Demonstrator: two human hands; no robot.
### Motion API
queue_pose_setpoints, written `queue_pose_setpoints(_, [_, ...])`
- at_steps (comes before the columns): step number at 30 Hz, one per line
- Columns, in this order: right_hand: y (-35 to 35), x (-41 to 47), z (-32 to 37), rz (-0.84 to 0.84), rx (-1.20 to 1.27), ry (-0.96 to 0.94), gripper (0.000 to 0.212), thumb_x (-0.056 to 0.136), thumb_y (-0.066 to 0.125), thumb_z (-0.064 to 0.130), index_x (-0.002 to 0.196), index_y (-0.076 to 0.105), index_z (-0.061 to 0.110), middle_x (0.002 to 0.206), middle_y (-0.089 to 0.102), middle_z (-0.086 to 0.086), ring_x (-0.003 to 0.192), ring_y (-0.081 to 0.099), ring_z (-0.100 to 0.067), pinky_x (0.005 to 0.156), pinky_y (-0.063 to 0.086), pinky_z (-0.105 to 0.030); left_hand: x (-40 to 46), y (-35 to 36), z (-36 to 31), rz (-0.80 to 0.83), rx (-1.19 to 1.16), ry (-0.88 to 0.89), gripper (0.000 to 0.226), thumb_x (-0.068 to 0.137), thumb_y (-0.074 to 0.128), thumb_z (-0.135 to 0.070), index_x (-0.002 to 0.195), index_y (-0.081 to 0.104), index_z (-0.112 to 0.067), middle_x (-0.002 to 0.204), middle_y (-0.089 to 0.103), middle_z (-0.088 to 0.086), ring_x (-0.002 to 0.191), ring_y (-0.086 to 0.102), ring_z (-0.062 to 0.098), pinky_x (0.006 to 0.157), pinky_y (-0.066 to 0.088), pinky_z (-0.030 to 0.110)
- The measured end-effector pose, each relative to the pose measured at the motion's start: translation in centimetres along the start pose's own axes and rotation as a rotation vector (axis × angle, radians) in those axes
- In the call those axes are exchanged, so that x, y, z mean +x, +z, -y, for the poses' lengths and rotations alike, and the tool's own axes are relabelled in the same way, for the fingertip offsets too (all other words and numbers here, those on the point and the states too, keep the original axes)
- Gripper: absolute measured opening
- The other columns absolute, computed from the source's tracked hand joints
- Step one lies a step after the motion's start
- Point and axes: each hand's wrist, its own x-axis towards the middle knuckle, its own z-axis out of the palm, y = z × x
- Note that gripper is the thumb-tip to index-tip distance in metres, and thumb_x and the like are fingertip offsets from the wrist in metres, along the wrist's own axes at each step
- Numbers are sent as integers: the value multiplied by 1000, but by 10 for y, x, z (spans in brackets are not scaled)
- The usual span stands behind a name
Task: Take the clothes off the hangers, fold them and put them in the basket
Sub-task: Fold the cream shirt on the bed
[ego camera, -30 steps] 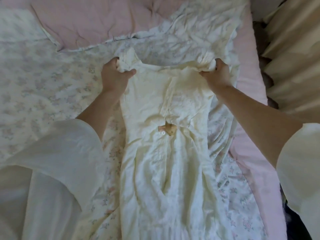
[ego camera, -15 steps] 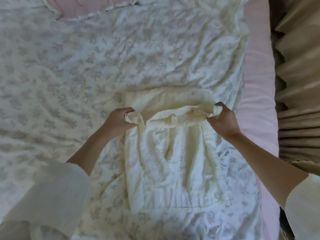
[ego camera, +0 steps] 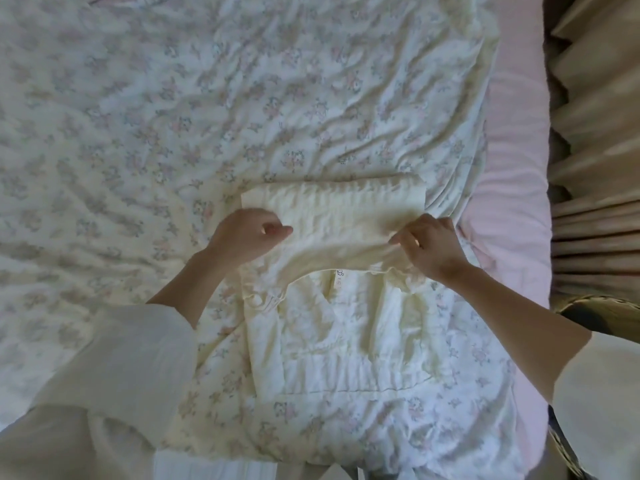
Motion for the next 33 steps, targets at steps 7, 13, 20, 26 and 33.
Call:
queue_pose_setpoints(7, [17,18,17,421,-97,-213,40,95,42,26,134,45,35,131,49,0,118,44,-14,99,44,-43,18,54,-4,-145,618,359,96,67,70,-56,146,23,-29,156,17,15,142,16,39,108,15,65])
queue_pose_setpoints(13, [39,-14,6,532,-233,-232,40,94,41,25,132,48,37,139,37,5,132,30,-18,104,31,-38,-22,101,24,119,551,23,97,75,57,-68,148,-1,-39,157,-18,8,144,-18,31,112,-1,63])
queue_pose_setpoints(20, [4,29,13,-321,-95,-140,29,82,42,5,107,57,3,107,58,-17,93,57,-34,71,51,-41,14,54,15,-492,418,171,31,78,50,-38,89,69,-17,106,59,4,105,50,27,98,30,55])
queue_pose_setpoints(26, [-30,83,9,371,-197,86,74,93,46,45,150,1,28,158,11,0,146,2,-23,114,3,-59,68,4,-8,14,311,-207,88,81,63,-36,149,8,-34,157,16,-1,146,4,24,113,-5,57])
queue_pose_setpoints(33, [-35,79,6,224,-291,127,42,91,50,17,131,41,12,127,53,-7,112,53,-29,87,39,-38,74,-2,-6,-22,404,-67,60,78,71,-35,131,50,-15,125,60,7,115,53,28,102,30,39])
